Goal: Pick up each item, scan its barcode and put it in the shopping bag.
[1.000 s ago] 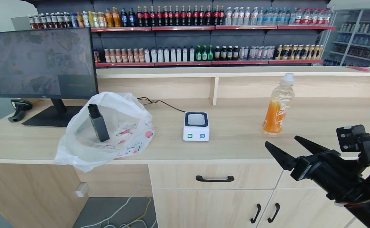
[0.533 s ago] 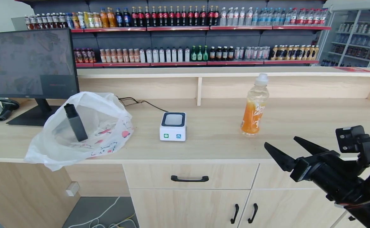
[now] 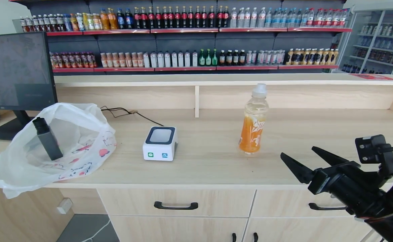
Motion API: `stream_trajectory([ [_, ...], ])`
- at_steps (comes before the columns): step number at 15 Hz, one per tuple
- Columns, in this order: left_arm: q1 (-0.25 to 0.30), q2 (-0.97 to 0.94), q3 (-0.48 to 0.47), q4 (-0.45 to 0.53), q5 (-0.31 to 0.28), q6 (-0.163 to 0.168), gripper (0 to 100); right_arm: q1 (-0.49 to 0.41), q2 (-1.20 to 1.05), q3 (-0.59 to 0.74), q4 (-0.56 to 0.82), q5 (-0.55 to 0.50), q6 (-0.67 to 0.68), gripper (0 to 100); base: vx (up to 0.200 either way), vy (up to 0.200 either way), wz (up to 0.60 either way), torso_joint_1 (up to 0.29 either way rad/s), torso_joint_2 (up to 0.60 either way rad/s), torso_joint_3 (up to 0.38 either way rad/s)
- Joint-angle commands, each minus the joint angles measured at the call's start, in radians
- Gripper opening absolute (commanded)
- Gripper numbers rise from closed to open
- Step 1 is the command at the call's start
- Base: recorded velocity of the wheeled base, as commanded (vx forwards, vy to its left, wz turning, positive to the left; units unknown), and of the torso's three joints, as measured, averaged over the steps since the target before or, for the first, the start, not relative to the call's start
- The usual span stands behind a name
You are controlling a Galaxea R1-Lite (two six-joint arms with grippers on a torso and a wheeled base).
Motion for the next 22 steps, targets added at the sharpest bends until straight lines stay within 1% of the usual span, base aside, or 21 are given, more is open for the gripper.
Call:
stream_trajectory([
  [1,0.000,0.000,0.000,0.000,0.001,0.000,100,0.000,0.005,0.009,0.000,0.000,-0.001,100,0.000,0.000,0.00,0.000,0.00,0.000],
  [5,0.000,0.000,0.000,0.000,-0.001,0.000,100,0.006,0.032,-0.014,0.000,0.000,0.000,100,0.000,0.000,0.00,0.000,0.00,0.000],
  [7,0.000,0.000,0.000,0.000,0.001,0.000,100,0.006,0.066,-0.071,0.000,0.000,0.000,100,0.000,0.000,0.00,0.000,0.00,0.000],
  [9,0.000,0.000,0.000,0.000,-0.001,0.000,100,0.009,0.082,-0.087,0.000,0.000,0.000,100,0.000,0.000,0.00,0.000,0.00,0.000],
  [10,0.000,0.000,0.000,0.000,-0.001,0.000,100,0.024,0.114,-0.129,0.000,0.000,-0.003,100,0.000,0.000,0.00,0.000,0.00,0.000],
  [11,0.000,0.000,0.000,0.000,-0.001,0.000,100,0.021,0.135,-0.160,0.000,0.000,-0.004,100,0.000,0.000,0.00,0.000,0.00,0.000],
  [13,0.000,0.000,0.000,0.000,-0.001,0.000,100,0.018,0.169,-0.200,0.000,-0.001,-0.044,100,0.000,0.000,0.00,0.000,0.00,0.000],
  [16,0.000,0.000,0.000,0.000,-0.001,0.002,100,0.024,0.229,-0.260,0.000,-0.008,-0.056,100,0.000,0.000,0.00,0.000,0.00,0.000],
  [18,0.000,0.000,0.000,0.000,-0.001,0.002,100,0.024,0.289,-0.335,0.000,-0.046,-0.055,100,0.000,0.000,0.00,0.000,0.00,0.000],
  [22,0.000,0.000,0.000,0.000,-0.001,0.002,100,0.032,0.336,-0.384,0.000,-0.061,-0.046,100,0.000,0.000,0.00,0.000,0.00,0.000],
])
